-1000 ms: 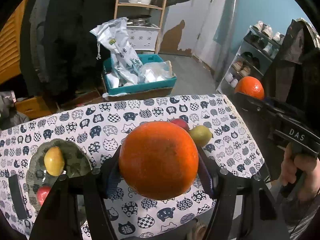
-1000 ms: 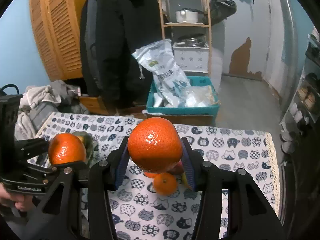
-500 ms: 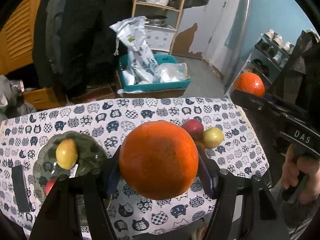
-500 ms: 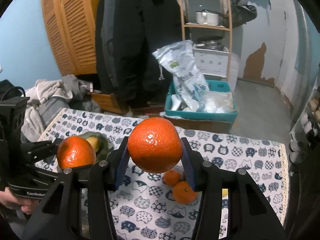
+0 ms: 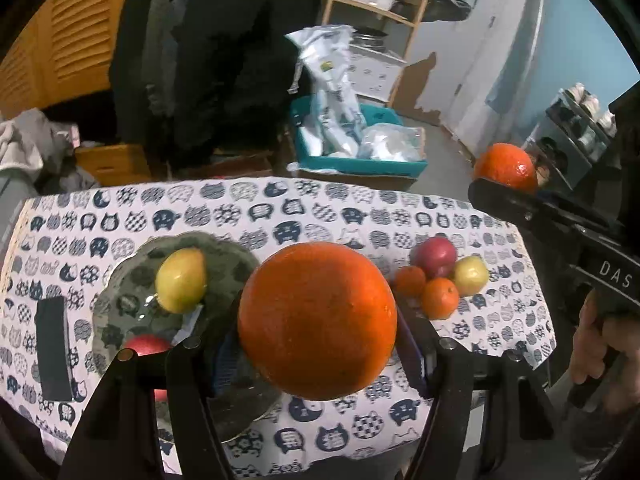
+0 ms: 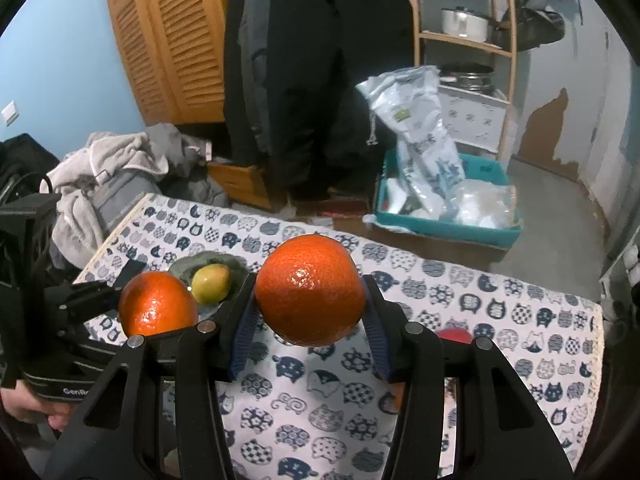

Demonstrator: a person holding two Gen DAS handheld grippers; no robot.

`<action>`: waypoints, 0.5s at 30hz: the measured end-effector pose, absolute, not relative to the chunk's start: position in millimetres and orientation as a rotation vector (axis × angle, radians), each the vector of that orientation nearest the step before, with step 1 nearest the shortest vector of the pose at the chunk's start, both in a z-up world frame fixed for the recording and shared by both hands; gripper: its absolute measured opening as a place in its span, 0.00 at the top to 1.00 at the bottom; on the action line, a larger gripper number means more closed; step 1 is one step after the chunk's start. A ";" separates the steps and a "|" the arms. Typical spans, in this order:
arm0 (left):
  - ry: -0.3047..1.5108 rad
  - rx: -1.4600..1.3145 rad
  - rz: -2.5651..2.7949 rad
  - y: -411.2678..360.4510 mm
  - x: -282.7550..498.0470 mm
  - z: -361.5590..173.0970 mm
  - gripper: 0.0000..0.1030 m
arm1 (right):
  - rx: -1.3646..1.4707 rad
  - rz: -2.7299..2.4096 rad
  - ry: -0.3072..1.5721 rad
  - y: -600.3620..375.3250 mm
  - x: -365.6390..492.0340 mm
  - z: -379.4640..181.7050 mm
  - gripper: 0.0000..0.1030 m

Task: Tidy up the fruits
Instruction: 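Lift both oranges and carry them toward the green glass bowl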

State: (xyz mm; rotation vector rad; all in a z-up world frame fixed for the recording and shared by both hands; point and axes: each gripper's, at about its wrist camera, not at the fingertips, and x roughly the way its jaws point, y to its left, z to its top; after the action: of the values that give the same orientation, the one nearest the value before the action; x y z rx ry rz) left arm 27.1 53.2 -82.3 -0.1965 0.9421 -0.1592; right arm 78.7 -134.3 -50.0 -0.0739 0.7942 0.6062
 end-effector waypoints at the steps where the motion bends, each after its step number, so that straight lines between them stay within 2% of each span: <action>1: 0.947 -0.199 -0.151 56.6 27.5 -84.8 0.33 | -0.078 0.612 0.798 -129.2 80.0 -51.8 0.53; 15: 1.056 -0.290 -0.066 106.2 33.3 -140.9 0.33 | -0.103 0.686 0.885 -64.4 96.2 -86.8 0.53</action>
State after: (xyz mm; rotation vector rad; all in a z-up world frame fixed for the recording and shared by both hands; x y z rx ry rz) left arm 33.3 106.2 -140.9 -0.2905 1.0564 -0.0658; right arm 96.2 -64.4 -86.8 -0.1030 0.8846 0.6862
